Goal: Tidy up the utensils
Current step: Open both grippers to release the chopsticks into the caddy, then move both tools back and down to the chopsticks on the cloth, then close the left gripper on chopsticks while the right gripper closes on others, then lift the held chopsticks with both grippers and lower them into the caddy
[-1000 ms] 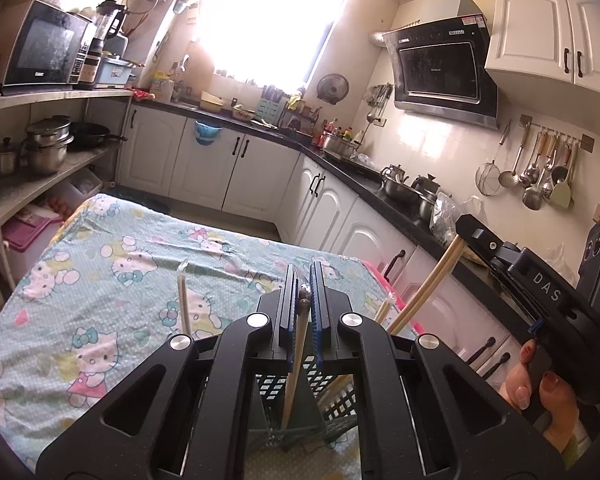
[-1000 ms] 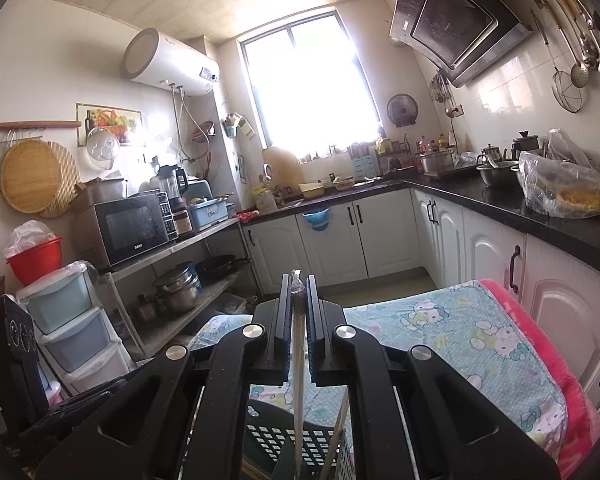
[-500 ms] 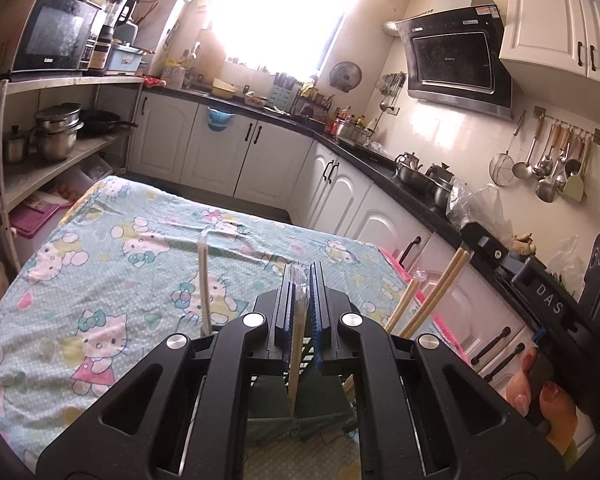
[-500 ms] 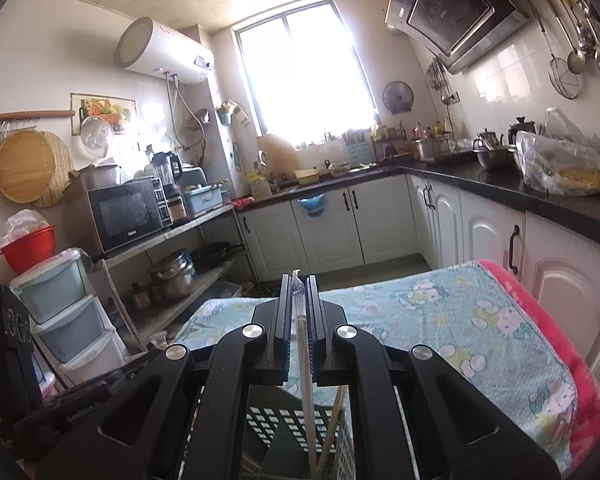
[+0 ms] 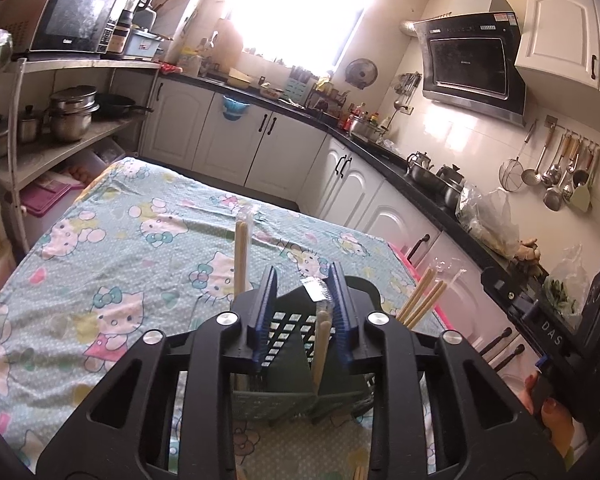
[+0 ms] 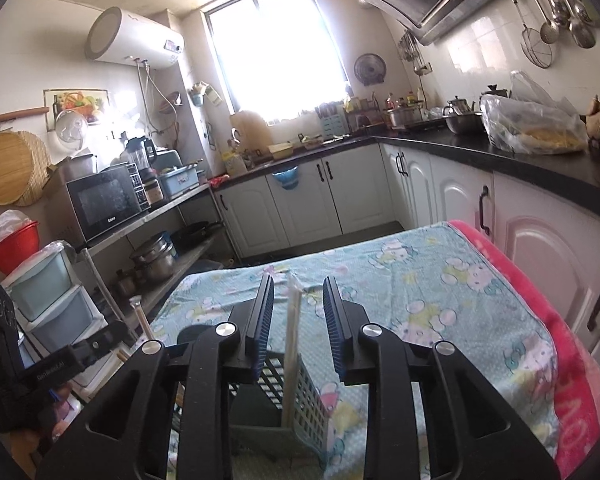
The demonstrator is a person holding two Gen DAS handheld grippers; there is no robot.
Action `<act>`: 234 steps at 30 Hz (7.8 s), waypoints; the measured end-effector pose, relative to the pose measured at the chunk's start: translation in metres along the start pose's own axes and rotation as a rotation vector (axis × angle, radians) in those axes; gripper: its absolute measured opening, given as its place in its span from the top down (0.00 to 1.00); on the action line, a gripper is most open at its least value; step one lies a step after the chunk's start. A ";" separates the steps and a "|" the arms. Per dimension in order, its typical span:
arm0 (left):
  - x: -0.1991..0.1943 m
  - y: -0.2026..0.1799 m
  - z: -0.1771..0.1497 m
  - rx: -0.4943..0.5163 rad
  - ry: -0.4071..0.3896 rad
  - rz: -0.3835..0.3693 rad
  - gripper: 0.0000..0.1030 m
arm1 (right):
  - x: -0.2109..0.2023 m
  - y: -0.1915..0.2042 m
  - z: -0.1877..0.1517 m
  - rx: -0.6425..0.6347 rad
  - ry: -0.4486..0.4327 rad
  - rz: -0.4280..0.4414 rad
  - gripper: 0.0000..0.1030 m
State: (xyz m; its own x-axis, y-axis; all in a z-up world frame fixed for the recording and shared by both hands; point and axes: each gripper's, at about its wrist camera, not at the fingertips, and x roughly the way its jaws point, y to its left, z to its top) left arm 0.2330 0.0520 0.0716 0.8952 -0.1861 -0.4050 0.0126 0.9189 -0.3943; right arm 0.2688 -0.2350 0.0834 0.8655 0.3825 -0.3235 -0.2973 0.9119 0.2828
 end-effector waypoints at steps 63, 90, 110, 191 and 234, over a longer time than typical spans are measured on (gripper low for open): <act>-0.077 0.032 -0.059 -0.074 0.032 0.019 0.10 | -0.072 0.031 -0.073 -0.122 0.133 0.070 0.35; -0.075 0.051 -0.092 -0.082 0.156 0.086 0.11 | -0.079 0.028 -0.109 -0.131 0.242 0.081 0.35; -0.053 0.051 -0.124 -0.110 0.292 0.036 0.59 | -0.074 0.023 -0.142 -0.137 0.368 0.078 0.44; -0.043 0.020 -0.072 -0.086 0.233 -0.059 1.00 | -0.040 0.004 -0.094 0.024 0.349 0.225 0.99; -0.114 -0.044 0.006 0.055 -0.023 -0.181 1.00 | -0.119 0.006 -0.016 -0.030 0.029 0.207 0.99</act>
State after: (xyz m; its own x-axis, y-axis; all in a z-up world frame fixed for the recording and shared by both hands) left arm 0.1333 0.0351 0.1402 0.8861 -0.3429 -0.3118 0.1986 0.8888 -0.4130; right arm 0.1575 -0.2726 0.1097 0.7728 0.5659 -0.2873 -0.4797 0.8172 0.3194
